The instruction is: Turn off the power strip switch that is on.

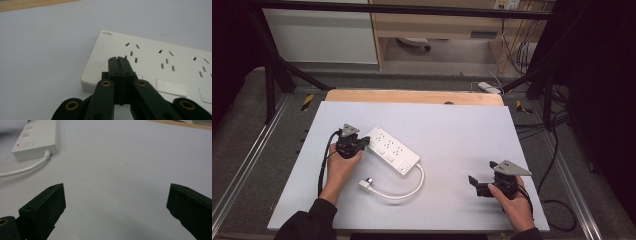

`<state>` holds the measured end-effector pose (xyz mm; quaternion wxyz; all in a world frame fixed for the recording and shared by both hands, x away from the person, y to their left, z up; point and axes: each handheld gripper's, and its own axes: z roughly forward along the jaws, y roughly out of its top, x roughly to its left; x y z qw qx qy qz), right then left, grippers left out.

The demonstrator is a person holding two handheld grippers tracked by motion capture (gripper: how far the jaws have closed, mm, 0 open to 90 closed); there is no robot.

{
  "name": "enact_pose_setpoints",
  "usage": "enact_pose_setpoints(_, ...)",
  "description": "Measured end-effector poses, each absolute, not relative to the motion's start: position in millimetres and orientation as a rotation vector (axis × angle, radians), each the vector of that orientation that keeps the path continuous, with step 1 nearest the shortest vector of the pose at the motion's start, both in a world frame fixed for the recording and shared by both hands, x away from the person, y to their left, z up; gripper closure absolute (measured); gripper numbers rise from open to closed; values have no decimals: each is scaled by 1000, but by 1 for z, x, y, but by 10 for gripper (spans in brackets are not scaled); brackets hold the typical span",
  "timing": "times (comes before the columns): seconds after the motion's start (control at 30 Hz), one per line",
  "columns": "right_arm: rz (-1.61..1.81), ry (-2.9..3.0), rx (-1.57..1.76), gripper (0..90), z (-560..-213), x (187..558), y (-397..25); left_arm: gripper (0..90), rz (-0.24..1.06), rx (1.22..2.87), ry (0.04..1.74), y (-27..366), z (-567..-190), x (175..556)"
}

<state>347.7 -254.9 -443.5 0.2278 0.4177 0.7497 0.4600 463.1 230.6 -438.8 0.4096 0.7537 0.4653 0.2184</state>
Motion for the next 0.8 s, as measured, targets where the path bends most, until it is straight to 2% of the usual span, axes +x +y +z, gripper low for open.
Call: enact_pose_setpoints(0.8, 1269, 2064, 1153, 26, -444, 348, -255, 900, 565, 1891, 1153, 230, -443, 465)
